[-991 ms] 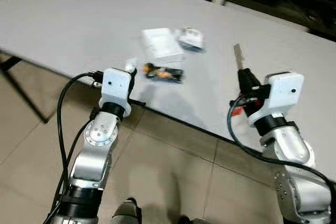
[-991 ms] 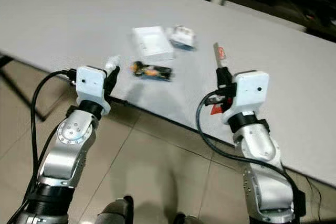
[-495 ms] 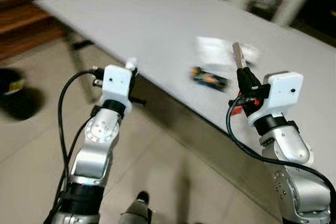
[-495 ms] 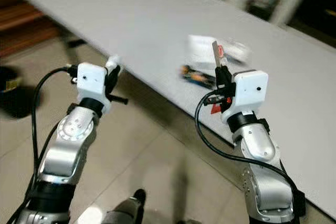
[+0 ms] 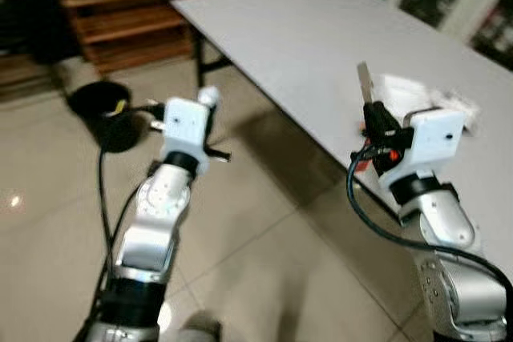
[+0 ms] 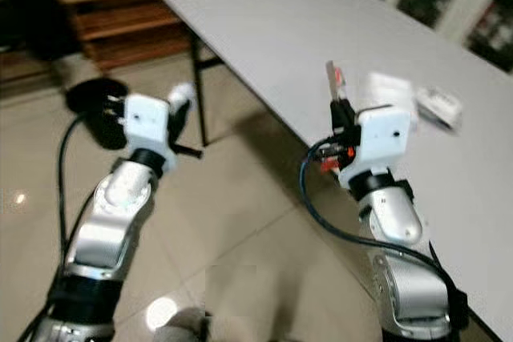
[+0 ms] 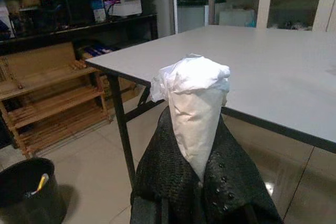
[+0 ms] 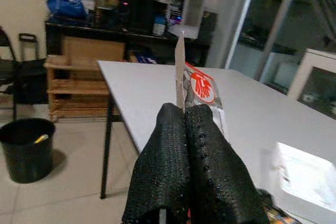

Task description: Picking trash to rubbish bin

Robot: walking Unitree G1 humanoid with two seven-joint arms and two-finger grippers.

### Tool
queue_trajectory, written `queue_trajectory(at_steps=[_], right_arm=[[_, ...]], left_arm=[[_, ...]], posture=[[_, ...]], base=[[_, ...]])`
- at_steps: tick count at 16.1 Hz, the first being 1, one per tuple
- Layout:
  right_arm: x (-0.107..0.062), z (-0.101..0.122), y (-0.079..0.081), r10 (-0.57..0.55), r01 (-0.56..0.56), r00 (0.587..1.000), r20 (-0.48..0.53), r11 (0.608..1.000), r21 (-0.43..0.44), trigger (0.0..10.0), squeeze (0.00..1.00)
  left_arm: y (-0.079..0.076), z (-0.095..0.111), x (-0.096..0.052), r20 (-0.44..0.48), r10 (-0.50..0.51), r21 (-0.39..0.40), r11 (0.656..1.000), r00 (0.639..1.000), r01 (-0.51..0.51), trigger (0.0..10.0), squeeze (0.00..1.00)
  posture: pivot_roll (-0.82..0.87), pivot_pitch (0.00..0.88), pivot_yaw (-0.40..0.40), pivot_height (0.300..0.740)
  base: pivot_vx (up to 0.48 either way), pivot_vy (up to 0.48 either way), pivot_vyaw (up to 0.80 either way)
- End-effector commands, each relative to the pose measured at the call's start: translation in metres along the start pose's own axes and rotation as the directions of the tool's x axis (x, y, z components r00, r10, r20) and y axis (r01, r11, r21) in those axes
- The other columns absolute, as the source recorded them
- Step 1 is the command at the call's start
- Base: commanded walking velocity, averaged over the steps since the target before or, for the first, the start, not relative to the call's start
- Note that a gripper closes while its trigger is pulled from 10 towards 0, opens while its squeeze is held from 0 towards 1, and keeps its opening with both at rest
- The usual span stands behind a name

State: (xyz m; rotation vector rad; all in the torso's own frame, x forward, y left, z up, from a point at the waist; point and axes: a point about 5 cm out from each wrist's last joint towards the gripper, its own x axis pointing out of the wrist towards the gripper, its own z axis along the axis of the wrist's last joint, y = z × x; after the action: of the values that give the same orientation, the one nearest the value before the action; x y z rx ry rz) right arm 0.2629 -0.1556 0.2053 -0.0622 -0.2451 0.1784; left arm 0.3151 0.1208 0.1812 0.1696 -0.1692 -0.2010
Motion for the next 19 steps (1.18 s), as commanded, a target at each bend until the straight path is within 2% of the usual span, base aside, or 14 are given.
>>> queue_trajectory(at_steps=[1,13,16,19], right_arm=[[-0.001,0.001,-0.002,-0.003,0.003,1.0,0.007,1.0,-0.003,10.0,0.0],[0.001,-0.001,-0.004,0.001,-0.001,1.0,0.003,1.0,-0.008,10.0,0.0],[0.002,0.0,-0.006,-0.013,0.013,1.0,0.016,1.0,0.007,10.0,0.0],[0.003,0.003,-0.008,-0.036,0.036,0.999,0.038,0.999,0.009,10.0,0.0]], left_arm=[[0.0,-0.001,0.0,-0.016,-0.008,-0.003,1.0,1.0,0.008,10.0,0.0],[0.004,-0.008,0.006,-0.068,0.024,-0.042,0.999,0.997,-0.027,10.0,0.0],[0.006,-0.009,0.011,-0.088,0.017,-0.097,0.995,0.996,-0.026,10.0,0.0],[0.01,0.001,0.022,-0.058,0.021,-0.121,0.992,0.998,-0.028,10.0,0.0]], posture=[[0.27,0.128,-0.13,0.74],[0.27,0.115,-0.126,0.74],[0.27,0.105,-0.124,0.74],[0.27,0.099,-0.118,0.74]], base=[[0.0,0.0,0.8],[0.0,0.0,0.8],[0.0,0.0,0.0],[0.228,0.0,0.0]])
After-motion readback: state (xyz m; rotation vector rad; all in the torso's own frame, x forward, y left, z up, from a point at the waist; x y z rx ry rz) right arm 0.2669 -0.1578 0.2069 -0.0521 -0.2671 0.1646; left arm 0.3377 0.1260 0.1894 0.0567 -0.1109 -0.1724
